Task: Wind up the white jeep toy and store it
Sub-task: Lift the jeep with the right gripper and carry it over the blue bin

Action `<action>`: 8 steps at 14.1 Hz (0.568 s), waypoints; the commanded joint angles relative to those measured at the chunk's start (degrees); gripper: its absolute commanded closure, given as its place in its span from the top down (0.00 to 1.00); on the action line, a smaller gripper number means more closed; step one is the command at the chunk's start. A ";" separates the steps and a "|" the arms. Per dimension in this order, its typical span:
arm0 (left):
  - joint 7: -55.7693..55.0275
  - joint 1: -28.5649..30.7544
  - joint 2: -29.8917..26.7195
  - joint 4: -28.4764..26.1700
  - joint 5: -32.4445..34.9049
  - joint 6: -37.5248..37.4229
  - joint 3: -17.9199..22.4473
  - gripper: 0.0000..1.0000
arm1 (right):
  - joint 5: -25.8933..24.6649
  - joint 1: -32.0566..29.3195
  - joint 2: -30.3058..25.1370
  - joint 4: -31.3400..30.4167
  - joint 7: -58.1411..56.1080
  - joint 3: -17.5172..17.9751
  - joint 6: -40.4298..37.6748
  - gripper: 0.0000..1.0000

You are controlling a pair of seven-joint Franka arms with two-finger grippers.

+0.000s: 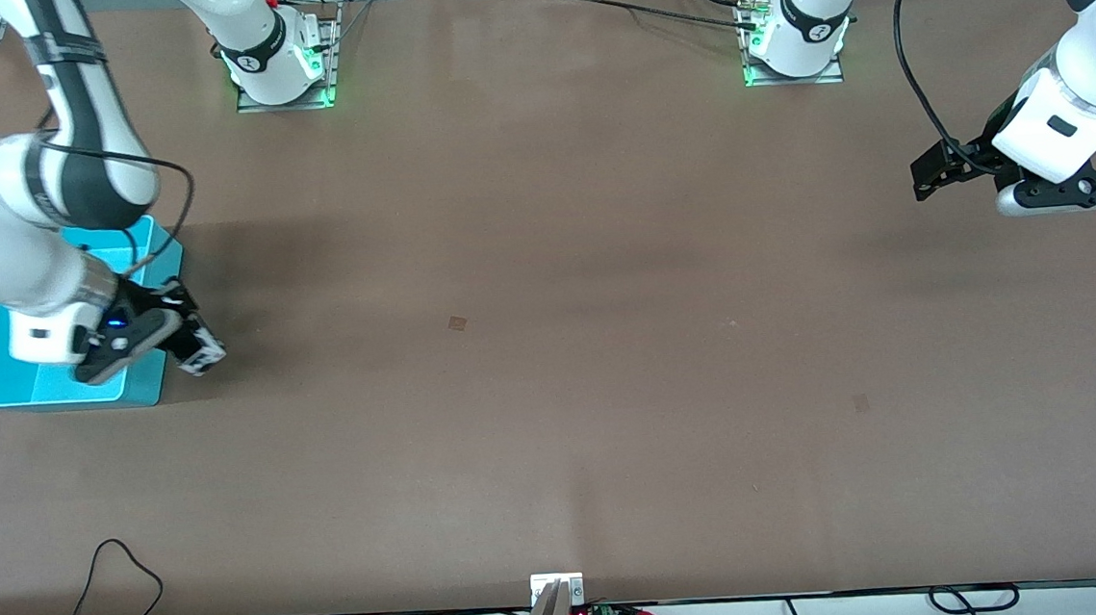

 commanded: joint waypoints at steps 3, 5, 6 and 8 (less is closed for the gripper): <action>1.12 0.02 0.30 1.17 -0.11 -1.14 -0.08 1.00 | -3.78 -0.73 -2.26 -0.58 13.41 -5.87 -3.78 0.00; 1.21 0.02 0.30 1.17 -0.11 -1.14 -0.08 1.00 | -4.49 -1.69 -1.82 -1.28 17.63 -7.37 -3.69 0.00; 1.12 0.02 0.30 1.17 -0.11 -1.14 -0.08 1.00 | -5.54 -2.57 -1.56 -1.63 18.69 -7.63 -3.60 0.00; 1.21 0.02 0.30 1.17 -0.11 -1.14 -0.08 1.00 | -6.59 -3.80 -0.77 -2.51 21.06 -7.64 -3.34 0.00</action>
